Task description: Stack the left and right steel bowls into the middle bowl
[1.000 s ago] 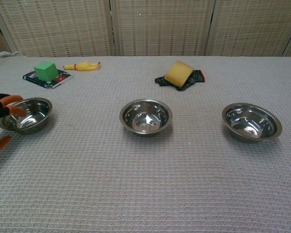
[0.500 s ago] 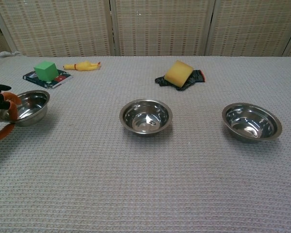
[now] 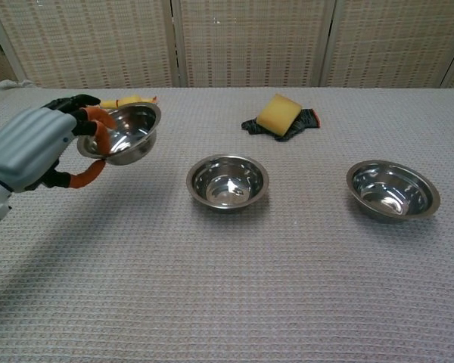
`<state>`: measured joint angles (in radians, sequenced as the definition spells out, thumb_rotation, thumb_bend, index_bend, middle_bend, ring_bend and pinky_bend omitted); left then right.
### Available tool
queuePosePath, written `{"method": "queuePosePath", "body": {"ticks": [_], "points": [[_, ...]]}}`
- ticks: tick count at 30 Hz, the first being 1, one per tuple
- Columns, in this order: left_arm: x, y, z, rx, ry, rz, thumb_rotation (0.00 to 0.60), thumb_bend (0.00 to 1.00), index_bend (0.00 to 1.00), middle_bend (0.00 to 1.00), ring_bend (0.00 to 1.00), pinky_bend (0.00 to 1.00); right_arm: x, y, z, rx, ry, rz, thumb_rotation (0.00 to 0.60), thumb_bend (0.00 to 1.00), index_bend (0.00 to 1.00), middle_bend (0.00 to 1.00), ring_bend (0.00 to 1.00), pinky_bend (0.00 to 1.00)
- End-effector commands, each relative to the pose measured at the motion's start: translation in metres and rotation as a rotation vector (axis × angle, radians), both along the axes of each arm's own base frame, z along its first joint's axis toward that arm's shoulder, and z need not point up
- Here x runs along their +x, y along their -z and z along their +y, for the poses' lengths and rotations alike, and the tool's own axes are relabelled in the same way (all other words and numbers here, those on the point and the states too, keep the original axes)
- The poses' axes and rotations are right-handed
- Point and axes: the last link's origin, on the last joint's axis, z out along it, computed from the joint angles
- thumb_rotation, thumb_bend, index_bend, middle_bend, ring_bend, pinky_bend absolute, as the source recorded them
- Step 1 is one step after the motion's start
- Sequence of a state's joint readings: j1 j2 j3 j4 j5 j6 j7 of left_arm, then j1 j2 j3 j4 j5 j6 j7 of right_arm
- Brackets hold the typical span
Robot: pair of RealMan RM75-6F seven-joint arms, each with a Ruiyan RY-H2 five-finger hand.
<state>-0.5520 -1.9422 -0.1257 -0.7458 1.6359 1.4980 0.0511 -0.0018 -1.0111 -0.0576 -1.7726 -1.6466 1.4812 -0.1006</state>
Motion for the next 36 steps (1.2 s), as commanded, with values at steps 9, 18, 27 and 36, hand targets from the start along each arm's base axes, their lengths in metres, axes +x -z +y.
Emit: {"method": "queuePosePath", "body": {"ticks": [9,18,27,36], "points": [[0.101,0.061,0.009,-0.135,0.107,0.120,0.600,0.63,0.71,0.26,0.10,0.18,-0.006,-0.013,-0.004,-0.038,0.029,-0.024,0.600,0.09,0.00,0.00,0.00,0.00],[0.092,0.065,0.001,-0.169,0.057,0.198,0.600,0.45,0.10,0.13,0.01,0.17,-0.006,-0.011,-0.004,-0.033,0.026,-0.020,0.600,0.09,0.00,0.00,0.00,0.00],[0.066,0.021,-0.021,-0.156,0.013,0.181,0.600,0.42,0.06,0.10,0.00,0.16,-0.004,0.021,-0.023,0.069,-0.004,0.013,0.600,0.09,0.00,0.00,0.00,0.00],[0.006,-0.023,-0.037,-0.136,-0.125,0.189,0.600,0.42,0.06,0.10,0.00,0.16,0.008,0.091,-0.091,0.145,-0.106,0.123,0.600,0.09,0.09,0.00,0.00,0.00]]}}
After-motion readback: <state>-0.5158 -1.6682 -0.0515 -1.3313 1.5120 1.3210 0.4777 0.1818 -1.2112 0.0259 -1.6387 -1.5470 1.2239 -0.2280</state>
